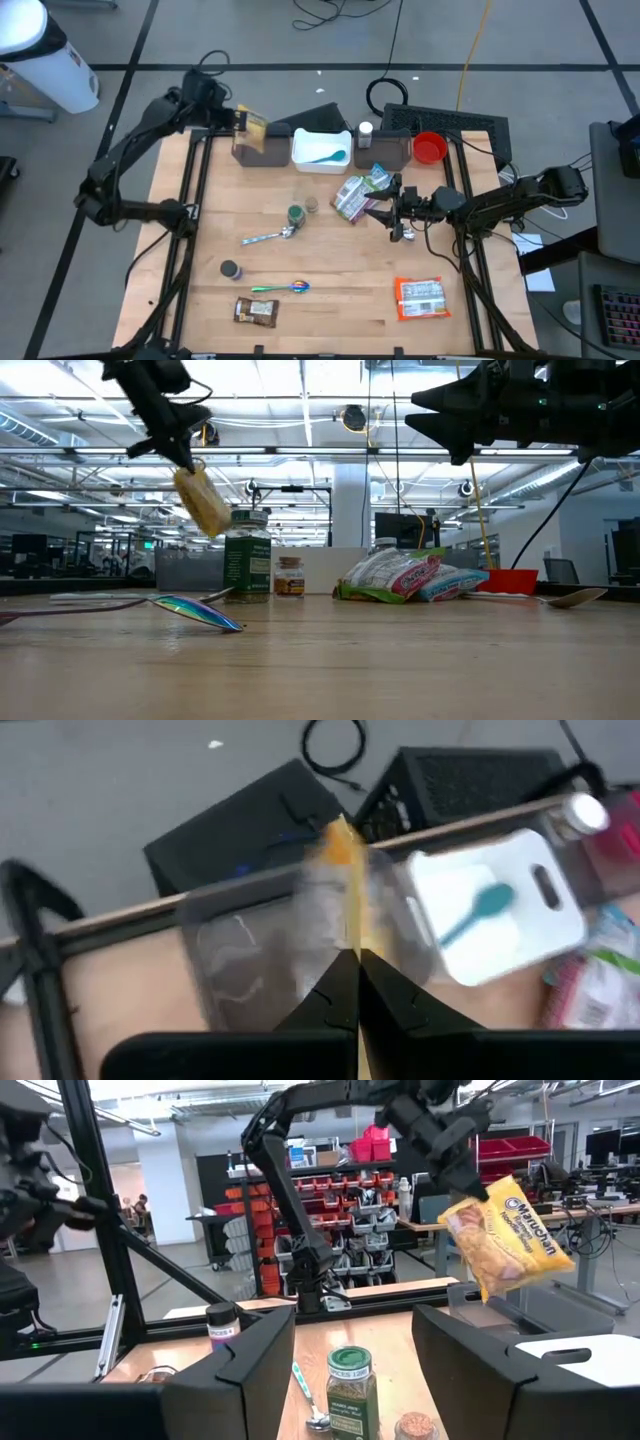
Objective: Pick & Place Food Item
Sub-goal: Put the yellow noodle pack into the left black bin
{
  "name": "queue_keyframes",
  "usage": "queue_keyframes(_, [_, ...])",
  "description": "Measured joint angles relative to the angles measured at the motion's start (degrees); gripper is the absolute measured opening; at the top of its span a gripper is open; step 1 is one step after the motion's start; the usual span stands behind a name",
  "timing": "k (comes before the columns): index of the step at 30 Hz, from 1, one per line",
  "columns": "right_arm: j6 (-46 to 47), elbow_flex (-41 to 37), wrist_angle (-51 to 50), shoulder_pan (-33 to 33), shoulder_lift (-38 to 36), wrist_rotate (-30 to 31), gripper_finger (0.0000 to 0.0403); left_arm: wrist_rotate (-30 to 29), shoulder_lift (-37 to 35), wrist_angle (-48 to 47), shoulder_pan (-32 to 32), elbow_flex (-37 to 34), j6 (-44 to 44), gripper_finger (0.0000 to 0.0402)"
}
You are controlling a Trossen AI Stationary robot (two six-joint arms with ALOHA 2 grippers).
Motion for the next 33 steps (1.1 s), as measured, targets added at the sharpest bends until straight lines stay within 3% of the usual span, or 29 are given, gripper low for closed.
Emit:
queue_keyframes(8, [0.0, 0.0, 0.02, -0.02, 0.0, 0.0, 0.0199, 5.13, -5.35, 7.49, 4.6, -8.78, -2.69, 0.0])
queue_keyframes(13, [0.0, 0.0, 0.02, -0.02, 0.0, 0.0, 0.0199, 7.71, -5.35, 10.29, 5.56, -8.82, -2.91, 0.0])
queue_keyframes(33, [0.0, 0.02, 0.0, -0.02, 0.0, 0.0, 0.0199, 7.31, -4.84, 11.97, 5.79, -8.82, -2.92, 0.0])
